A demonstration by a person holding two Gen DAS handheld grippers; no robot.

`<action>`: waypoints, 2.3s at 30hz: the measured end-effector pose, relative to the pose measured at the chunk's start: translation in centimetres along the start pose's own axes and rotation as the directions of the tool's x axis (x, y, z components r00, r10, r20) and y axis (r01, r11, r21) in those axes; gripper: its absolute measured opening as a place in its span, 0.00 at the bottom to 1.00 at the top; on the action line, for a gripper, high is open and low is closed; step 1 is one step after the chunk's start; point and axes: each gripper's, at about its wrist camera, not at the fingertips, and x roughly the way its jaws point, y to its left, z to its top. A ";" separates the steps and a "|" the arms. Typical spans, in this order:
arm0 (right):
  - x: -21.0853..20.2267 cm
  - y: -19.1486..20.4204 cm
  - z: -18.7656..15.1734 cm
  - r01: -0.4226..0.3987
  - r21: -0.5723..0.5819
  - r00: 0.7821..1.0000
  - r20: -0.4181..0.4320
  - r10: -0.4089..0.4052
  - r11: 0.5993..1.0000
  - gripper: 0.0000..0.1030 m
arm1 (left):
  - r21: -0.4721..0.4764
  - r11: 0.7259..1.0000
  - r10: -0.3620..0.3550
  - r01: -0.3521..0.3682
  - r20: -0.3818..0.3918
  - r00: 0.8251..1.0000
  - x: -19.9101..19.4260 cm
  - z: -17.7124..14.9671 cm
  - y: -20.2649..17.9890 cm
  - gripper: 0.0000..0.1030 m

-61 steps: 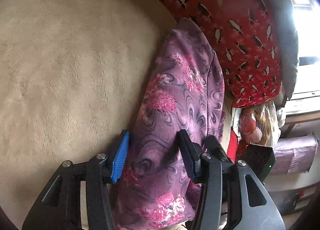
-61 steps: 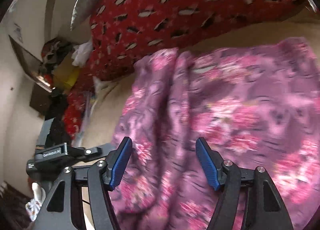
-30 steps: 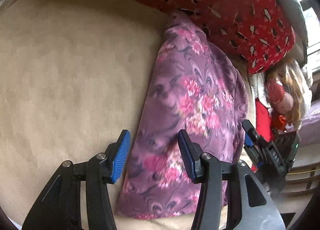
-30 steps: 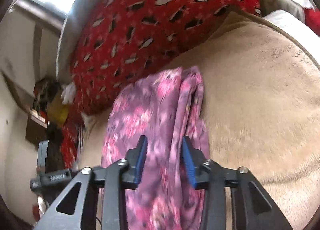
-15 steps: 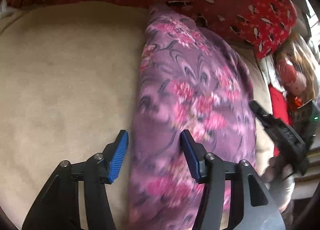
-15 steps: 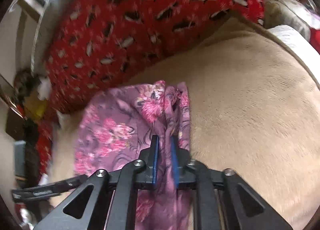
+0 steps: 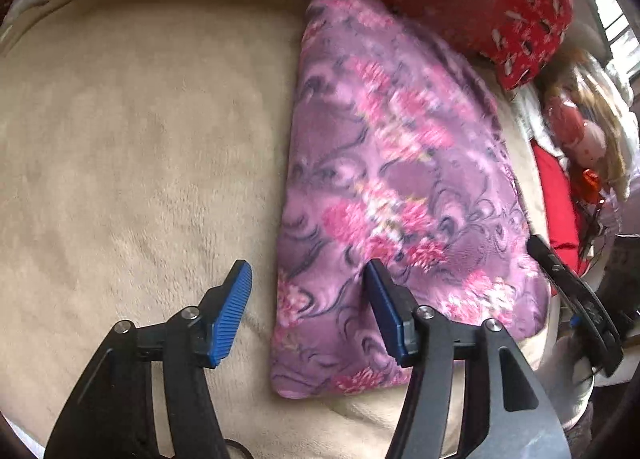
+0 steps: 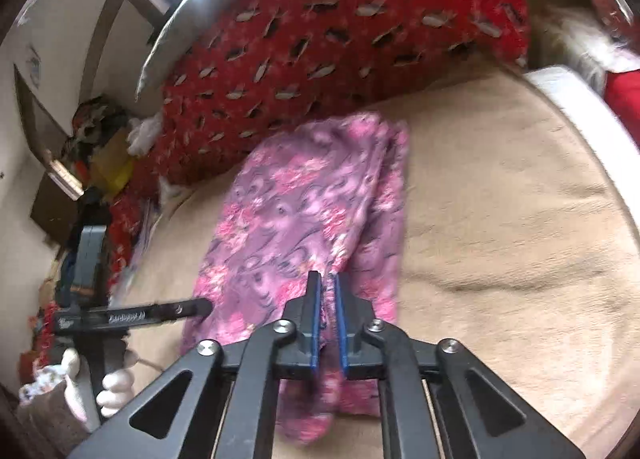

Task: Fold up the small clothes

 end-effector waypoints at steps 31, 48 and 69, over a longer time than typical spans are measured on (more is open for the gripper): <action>1.2 -0.5 3.2 0.033 0.099 0.999 0.034 -0.036 0.995 0.17 | -0.018 0.998 -0.058 0.060 0.069 0.996 -3.7 3.5 2.1 0.58; 13.1 -2.7 10.5 0.160 0.103 0.984 -0.091 -0.150 0.982 0.08 | -0.126 0.987 -0.097 0.096 -0.006 0.995 3.9 12.8 1.3 0.65; 4.9 2.3 1.2 0.165 -0.156 0.981 -0.071 -0.178 0.974 0.27 | 0.029 0.997 0.073 -0.075 0.064 0.995 0.0 3.7 -0.9 0.66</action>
